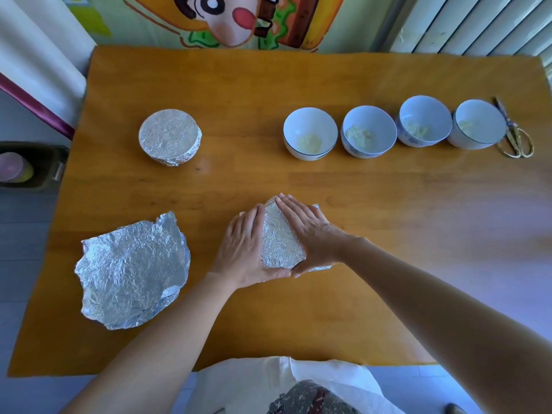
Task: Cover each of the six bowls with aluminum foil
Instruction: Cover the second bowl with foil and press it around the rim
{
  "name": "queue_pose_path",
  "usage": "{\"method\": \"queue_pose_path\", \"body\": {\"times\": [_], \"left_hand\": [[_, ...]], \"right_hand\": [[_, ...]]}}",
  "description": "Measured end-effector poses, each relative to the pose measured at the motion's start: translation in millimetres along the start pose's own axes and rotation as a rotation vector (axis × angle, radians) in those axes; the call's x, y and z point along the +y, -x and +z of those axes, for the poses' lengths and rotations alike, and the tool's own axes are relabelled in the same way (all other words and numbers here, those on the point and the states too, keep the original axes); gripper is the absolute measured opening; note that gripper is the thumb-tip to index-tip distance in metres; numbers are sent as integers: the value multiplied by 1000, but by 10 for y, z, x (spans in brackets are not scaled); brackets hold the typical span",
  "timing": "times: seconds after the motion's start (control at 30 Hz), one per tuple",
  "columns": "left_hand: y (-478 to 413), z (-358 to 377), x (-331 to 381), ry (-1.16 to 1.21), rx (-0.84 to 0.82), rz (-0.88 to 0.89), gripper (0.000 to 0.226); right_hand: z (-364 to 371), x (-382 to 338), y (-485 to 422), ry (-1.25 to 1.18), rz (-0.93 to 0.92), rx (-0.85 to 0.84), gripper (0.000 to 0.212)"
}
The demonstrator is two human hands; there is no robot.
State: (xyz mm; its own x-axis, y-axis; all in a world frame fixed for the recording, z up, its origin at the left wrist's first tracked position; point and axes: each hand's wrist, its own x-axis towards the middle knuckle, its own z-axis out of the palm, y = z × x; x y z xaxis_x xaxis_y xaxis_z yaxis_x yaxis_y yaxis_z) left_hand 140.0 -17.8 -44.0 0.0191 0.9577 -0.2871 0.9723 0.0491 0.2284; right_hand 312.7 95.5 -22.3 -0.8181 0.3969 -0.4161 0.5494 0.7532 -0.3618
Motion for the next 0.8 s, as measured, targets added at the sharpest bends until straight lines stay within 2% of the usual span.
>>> {"method": "queue_pose_path", "body": {"times": [0.13,0.33,0.53,0.8], "left_hand": [[-13,-13,-18,41,-26,-1,151],[-20,-37,-46,66,-20,2,154],[-70,-80,34,61,-3,118,140],[-62,-89,52,61,-46,53,144]], "right_hand": [[-20,19,-36,-97,-8,-13,158],[-15,79,-72,-117,-43,16,158],[-32,76,-55,-118,-48,30,158],[1,42,92,-39,-5,143,151]]}}
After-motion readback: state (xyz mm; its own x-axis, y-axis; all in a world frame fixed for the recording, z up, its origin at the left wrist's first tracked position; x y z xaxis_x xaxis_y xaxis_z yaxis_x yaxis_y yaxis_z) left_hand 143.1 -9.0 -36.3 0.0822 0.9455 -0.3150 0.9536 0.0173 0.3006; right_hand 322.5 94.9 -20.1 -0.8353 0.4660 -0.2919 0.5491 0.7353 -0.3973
